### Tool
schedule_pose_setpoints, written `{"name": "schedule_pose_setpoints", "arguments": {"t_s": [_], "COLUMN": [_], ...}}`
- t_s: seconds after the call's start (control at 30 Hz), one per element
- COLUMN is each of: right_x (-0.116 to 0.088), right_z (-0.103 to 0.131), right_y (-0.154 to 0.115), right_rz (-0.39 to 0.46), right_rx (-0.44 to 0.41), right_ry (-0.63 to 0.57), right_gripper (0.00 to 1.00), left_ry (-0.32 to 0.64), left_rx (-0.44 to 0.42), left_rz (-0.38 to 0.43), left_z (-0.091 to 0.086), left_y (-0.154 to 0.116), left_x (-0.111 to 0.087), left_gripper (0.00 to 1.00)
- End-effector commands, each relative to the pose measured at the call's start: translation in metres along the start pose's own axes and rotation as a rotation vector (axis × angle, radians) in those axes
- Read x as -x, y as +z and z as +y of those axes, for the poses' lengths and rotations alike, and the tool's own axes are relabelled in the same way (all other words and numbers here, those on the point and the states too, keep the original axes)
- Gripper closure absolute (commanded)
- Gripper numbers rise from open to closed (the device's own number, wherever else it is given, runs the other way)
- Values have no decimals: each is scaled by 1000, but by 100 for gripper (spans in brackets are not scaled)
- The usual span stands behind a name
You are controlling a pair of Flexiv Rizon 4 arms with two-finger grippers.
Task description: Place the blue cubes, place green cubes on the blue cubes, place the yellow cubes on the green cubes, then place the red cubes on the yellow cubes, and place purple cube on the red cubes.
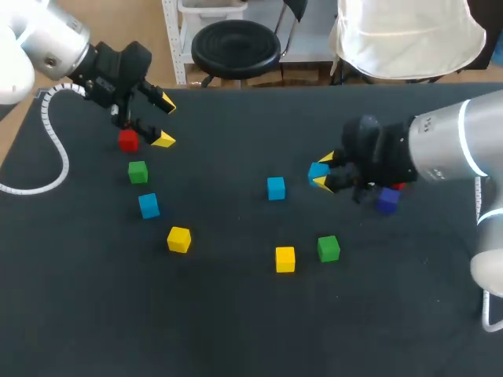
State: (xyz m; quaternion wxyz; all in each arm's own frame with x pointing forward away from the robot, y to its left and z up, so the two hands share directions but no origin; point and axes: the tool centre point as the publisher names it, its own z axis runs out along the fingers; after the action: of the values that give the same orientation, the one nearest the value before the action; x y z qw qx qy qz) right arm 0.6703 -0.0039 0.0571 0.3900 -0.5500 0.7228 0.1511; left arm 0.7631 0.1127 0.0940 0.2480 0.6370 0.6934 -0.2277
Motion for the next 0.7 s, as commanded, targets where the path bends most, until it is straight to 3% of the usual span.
{"name": "schedule_pose_setpoints", "arguments": {"t_s": [0.03, 0.6, 0.7], "right_x": [0, 0, -2], "right_z": [-4, -4, -4], "right_y": [-1, -1, -6], "right_rz": [0, 0, -34], "right_rx": [222, 222, 232], "right_ry": [0, 0, -2], "right_gripper": [100, 100, 100], "left_ry": [0, 0, 0], "left_rx": [3, 3, 3], "left_rz": [0, 0, 0], "left_z": [-1, -1, -1], "left_y": [0, 0, 0], "left_x": [0, 0, 0], "left_gripper": [0, 0, 0]}}
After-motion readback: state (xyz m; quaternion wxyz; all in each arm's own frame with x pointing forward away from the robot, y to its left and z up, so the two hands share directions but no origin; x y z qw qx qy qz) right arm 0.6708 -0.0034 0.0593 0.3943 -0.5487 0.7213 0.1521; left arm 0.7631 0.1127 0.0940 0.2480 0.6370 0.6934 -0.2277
